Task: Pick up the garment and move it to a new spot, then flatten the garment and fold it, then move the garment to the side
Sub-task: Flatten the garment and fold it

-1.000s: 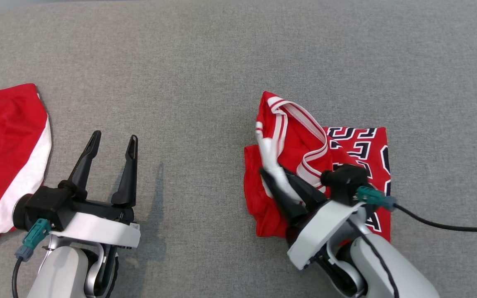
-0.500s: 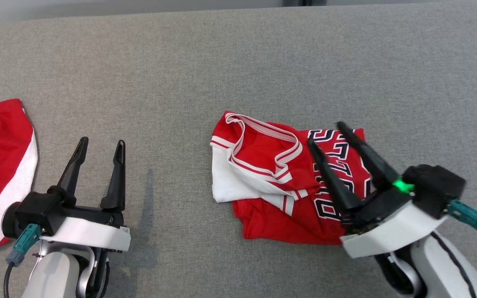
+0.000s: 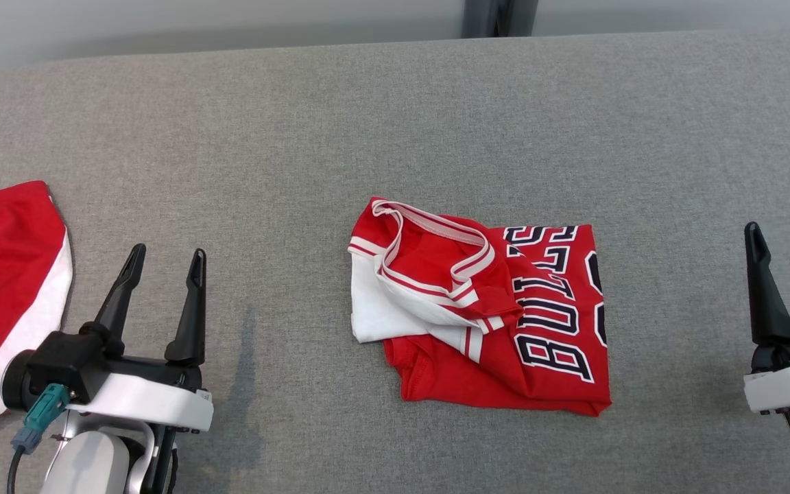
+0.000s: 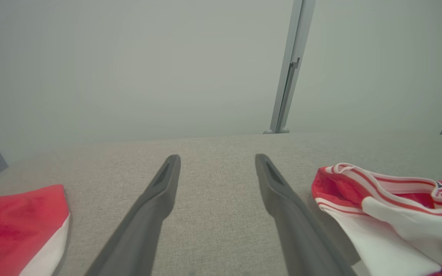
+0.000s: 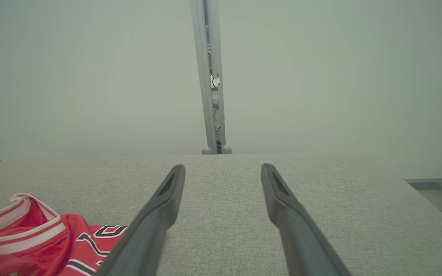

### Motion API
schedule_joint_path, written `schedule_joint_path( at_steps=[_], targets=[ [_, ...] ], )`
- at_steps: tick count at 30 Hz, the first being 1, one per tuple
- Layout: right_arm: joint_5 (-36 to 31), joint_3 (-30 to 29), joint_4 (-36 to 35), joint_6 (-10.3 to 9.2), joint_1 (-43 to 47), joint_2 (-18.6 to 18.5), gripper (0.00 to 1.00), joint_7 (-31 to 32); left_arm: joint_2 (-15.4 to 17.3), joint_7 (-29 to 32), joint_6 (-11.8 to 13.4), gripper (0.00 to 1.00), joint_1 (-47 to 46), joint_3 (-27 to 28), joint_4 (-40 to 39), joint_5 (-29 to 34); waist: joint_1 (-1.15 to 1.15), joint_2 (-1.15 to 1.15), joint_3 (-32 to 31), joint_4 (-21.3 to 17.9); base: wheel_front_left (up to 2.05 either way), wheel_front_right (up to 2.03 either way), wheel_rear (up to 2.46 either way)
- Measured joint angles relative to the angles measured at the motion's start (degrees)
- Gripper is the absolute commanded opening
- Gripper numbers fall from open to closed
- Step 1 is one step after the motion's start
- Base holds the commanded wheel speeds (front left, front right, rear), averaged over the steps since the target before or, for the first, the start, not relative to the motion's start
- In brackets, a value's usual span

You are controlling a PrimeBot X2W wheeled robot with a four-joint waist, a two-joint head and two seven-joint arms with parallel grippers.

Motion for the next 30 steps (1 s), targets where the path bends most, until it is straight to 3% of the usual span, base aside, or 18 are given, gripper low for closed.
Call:
schedule_joint_path(
  at_steps=[16, 17, 18, 23, 30],
  targets=[
    [0.2, -1.7, 0.9, 0.0, 0.9, 0.1, 1.0, 0.7, 0.5, 0.2, 0.5, 1.0, 0.8, -0.6, -0.4, -0.3, 0.0, 0.0, -0.8, 0.7, 0.0, 0.0, 0.0],
    [0.4, -1.3, 1.3, 0.0, 0.7, -0.1, 0.17, 1.2, 0.5, 0.2, 0.5, 1.0, 0.8, -0.7, -0.5, -0.3, 0.0, 0.0, -0.7, 0.8, 0.0, 0.0, 0.0],
    [0.6, -0.8, 1.8, 0.0, 0.5, -0.4, 0.0, 1.6, 0.5, 0.2, 0.5, 1.0, 0.8, -0.9, -0.6, -0.3, 0.0, 0.0, -0.5, 0.9, 0.0, 0.0, 0.0],
    [1.1, 3.9, 4.2, 0.0, -2.8, -1.3, 0.0, 1.7, 0.4, 0.2, 0.5, 1.0, -0.5, -1.4, -0.6, -0.4, 0.0, 0.0, 0.6, 1.7, 0.0, 0.0, 0.0],
    [3.2, 17.7, 10.7, 0.0, -9.1, -0.4, 0.0, 2.1, -0.3, 0.2, 0.0, 1.0, -1.8, -2.3, -0.1, -0.4, 0.0, 0.0, 2.2, 3.4, 0.0, 0.0, 0.0]
  ],
)
